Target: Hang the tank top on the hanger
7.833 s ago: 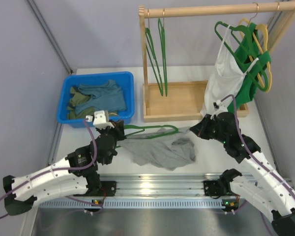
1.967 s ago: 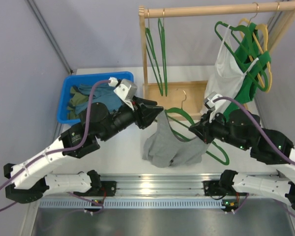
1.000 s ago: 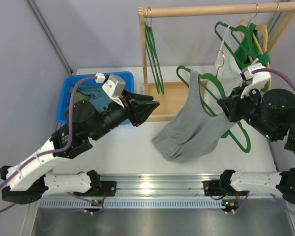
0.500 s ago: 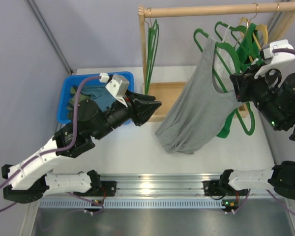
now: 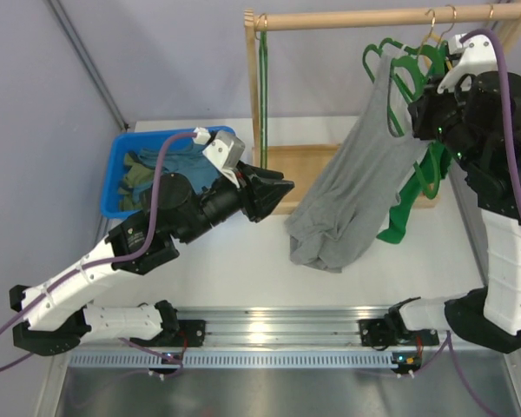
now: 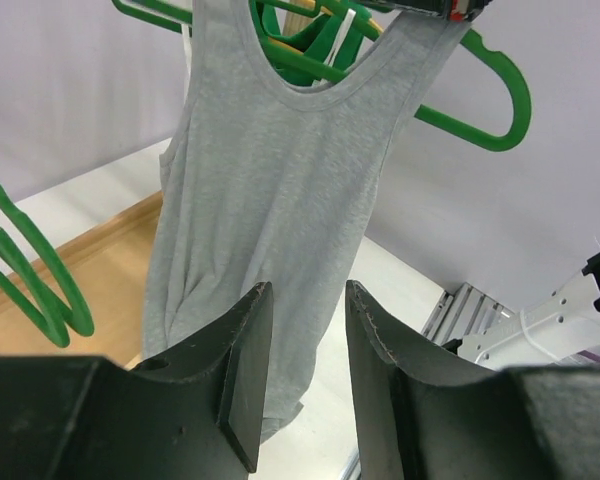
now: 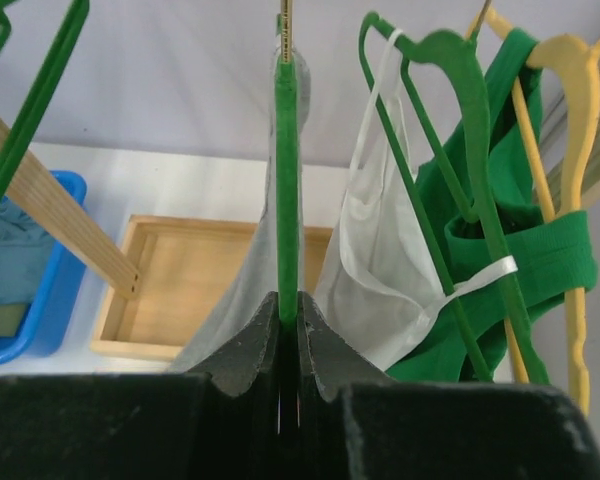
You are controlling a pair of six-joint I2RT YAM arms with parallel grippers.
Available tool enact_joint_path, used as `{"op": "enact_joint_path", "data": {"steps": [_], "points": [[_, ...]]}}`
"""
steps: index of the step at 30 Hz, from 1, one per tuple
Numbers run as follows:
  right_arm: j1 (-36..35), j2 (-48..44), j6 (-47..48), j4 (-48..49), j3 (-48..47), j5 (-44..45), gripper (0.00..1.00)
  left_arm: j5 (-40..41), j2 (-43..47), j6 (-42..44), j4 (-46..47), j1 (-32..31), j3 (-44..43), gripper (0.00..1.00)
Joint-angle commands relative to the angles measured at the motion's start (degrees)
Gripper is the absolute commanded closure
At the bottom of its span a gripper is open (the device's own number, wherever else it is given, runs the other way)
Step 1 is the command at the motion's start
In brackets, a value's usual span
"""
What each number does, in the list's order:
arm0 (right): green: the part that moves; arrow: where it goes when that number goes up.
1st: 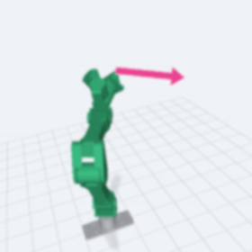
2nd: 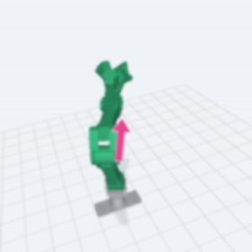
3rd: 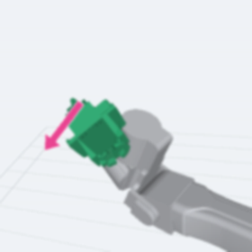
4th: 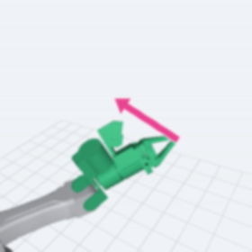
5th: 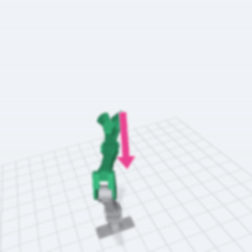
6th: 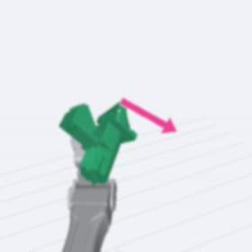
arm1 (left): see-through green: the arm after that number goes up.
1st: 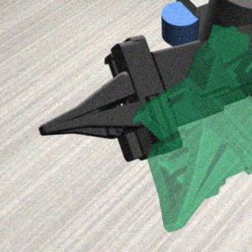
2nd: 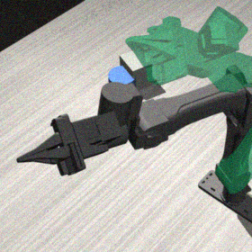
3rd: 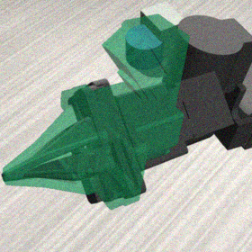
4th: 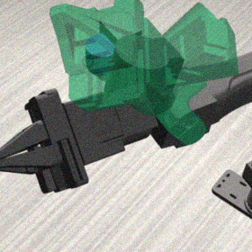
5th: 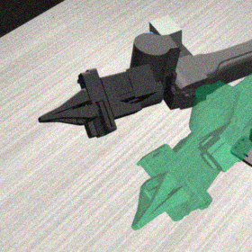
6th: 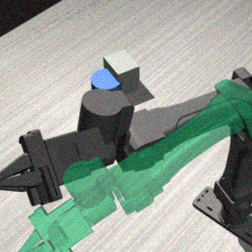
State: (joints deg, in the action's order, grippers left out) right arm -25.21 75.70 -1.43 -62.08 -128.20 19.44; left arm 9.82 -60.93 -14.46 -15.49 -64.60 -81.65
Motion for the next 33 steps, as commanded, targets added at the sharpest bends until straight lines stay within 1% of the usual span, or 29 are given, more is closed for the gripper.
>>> {"op": "enact_joint_path", "data": {"steps": [1,2,3,7,10,15,19,23,27,33], "points": [[8.04,-1.79,-3.14,5.66,1.90,-15.82,1.00,-0.51,0.19,0.04,1.95,0.00,-1.32,0.60],[9.12,-1.70,-3.75,5.92,2.60,-17.32,1.00,-0.51,0.37,0.04,1.95,0.00,-1.15,0.60],[10.09,-1.61,-4.01,6.27,3.65,-20.64,1.00,-0.42,0.37,0.13,1.95,-0.09,-0.97,0.60],[15.09,-1.43,-4.98,8.20,6.12,-24.53,1.00,-0.16,0.55,0.48,1.69,0.00,-0.45,0.60],[19.04,-0.38,-5.95,9.26,6.12,-28.57,1.00,0.02,0.72,0.75,1.51,-0.09,-0.01,0.60],[21.87,0.67,-7.27,11.72,5.86,-32.26,1.00,0.37,1.25,1.01,1.25,0.00,1.05,0.60],[22.66,2.78,-7.88,12.87,4.72,-33.33,1.00,0.72,1.77,1.19,1.07,0.00,1.58,0.60],[22.84,5.07,-8.32,13.13,2.43,-32.46,1.00,0.81,1.95,1.10,0.98,-0.09,1.84,0.60],[23.28,6.74,-8.33,13.92,2.25,-30.96,1.00,0.98,2.39,0.92,0.46,0.00,2.02,0.60],[23.98,9.99,-7.97,14.62,2.69,-31.48,1.00,1.25,2.48,0.49,-0.25,0.00,2.11,0.60]]}}
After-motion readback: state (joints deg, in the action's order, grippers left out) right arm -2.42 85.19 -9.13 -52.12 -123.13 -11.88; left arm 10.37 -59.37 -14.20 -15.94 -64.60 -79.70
